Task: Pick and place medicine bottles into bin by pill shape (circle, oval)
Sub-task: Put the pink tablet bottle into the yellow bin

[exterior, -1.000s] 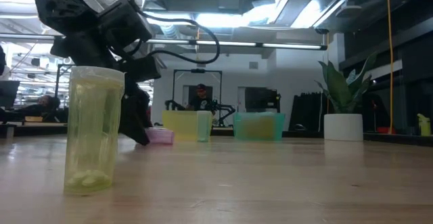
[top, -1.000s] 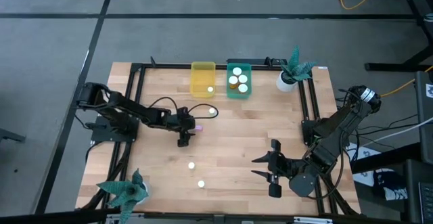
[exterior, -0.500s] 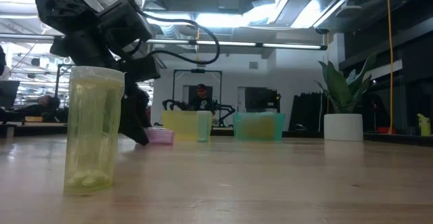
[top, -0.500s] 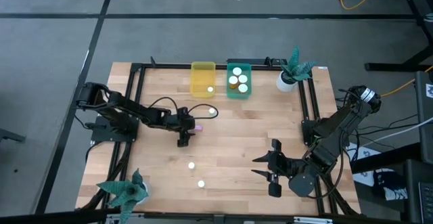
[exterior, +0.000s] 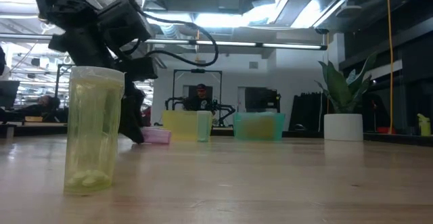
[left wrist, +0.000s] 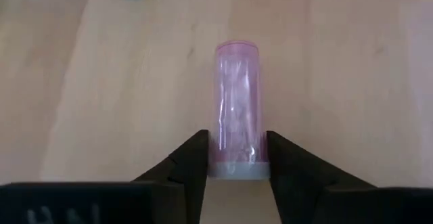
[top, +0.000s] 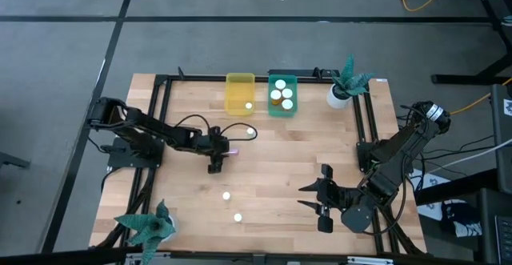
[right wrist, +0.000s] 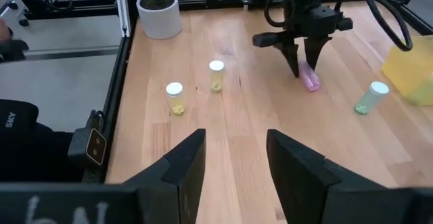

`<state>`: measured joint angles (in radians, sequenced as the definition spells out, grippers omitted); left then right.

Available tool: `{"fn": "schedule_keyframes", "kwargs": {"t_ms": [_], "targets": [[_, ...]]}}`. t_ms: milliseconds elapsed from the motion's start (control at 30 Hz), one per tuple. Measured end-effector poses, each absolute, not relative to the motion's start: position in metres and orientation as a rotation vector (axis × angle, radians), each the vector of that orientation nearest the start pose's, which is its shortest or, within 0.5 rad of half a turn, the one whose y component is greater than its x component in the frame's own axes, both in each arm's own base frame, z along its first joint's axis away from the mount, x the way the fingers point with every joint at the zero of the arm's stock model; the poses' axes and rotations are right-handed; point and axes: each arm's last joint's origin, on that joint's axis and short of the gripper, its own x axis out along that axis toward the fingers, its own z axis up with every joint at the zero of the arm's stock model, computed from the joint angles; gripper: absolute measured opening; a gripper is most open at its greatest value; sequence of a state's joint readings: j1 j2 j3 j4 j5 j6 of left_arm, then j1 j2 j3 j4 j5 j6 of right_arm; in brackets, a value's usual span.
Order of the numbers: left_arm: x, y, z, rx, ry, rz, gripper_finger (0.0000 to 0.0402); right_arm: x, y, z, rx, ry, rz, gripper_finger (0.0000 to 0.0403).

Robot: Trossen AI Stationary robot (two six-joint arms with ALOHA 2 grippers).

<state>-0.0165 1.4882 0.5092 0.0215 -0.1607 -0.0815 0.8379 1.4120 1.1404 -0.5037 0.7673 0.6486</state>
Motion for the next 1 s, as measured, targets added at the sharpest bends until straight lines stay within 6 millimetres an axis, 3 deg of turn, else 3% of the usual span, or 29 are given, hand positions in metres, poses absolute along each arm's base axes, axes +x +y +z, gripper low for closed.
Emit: {"fn": "schedule_keyframes", "kwargs": {"t_ms": [200,400,533,633,800,1000], "targets": [[0.247,0.003,0.163,0.044,1.156,0.274,0.0087,0.211,0.204,0.294,0.066,0.531,-0.108,0.0158],[0.252,0.003,0.22,0.078,1.369,0.279,0.0086,0.21,0.203,0.292,0.044,0.549,-0.115,0.0158],[0.246,0.002,0.246,0.02,1.471,0.298,0.0086,0.209,0.203,0.291,0.04,0.553,-0.117,0.0158],[0.237,0.0,0.245,-0.066,1.562,0.304,0.0086,0.209,0.203,0.291,0.039,0.553,-0.117,0.0158],[0.233,-0.006,0.227,-0.106,1.773,0.287,0.0085,0.21,0.202,0.291,0.031,0.552,-0.126,0.0158],[0.242,-0.011,0.196,-0.138,2.019,0.249,0.0085,0.21,0.202,0.291,0.031,0.551,-0.126,0.0158]]}}
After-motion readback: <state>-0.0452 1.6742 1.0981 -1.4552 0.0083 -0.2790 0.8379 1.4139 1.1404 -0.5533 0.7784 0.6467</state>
